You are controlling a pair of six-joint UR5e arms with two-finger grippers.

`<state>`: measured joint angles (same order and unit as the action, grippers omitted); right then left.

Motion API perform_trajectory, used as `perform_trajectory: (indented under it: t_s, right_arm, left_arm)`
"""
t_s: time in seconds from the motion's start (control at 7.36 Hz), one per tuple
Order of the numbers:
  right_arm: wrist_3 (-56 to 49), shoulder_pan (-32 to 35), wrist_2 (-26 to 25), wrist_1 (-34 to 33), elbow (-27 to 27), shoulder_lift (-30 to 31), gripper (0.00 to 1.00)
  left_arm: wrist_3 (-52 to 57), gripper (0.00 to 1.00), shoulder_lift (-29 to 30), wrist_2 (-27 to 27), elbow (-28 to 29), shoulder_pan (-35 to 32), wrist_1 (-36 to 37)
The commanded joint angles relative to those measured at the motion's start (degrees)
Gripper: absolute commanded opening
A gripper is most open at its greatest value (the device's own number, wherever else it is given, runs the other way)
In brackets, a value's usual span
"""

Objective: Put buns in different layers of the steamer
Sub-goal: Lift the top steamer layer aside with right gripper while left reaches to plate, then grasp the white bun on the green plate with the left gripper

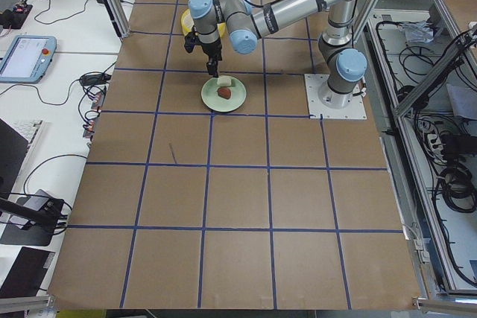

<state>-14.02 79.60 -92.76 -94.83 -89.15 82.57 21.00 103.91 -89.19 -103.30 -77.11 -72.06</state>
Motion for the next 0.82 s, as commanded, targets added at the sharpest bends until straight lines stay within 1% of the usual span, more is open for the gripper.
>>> perform_trajectory:
  t_s: [0.0,0.14,0.27,0.41,0.54,0.68]
  right_arm:
    - [-1.27,-1.63,-0.32,7.79,0.11,5.64,0.09]
    - [-2.41,-3.21,1.07,9.3,0.03,5.84,0.1]
    - [-5.46,-5.83,2.13,9.32,0.29,5.85,0.1]
    - [-5.67,-7.6,2.66,9.49,0.55,6.11,0.1]
    - [-5.5,-7.27,2.67,9.41,0.47,6.46,0.1]
    - [-5.5,-7.26,2.76,9.4,0.55,6.46,0.1]
  left_arm:
    - [-0.08,0.88,2.51,1.47,-4.44,0.2,6.1]
    - [0.09,0.88,4.01,1.39,-5.76,0.2,9.37]
    - [-0.86,0.84,4.8,2.17,-5.69,0.12,9.57]
    - [-1.83,0.72,4.9,5.92,-5.69,0.12,9.4]
    - [-1.93,0.64,4.9,6.13,-5.6,0.12,9.31]
    - [-1.93,0.54,4.99,6.04,-5.69,0.03,8.96]
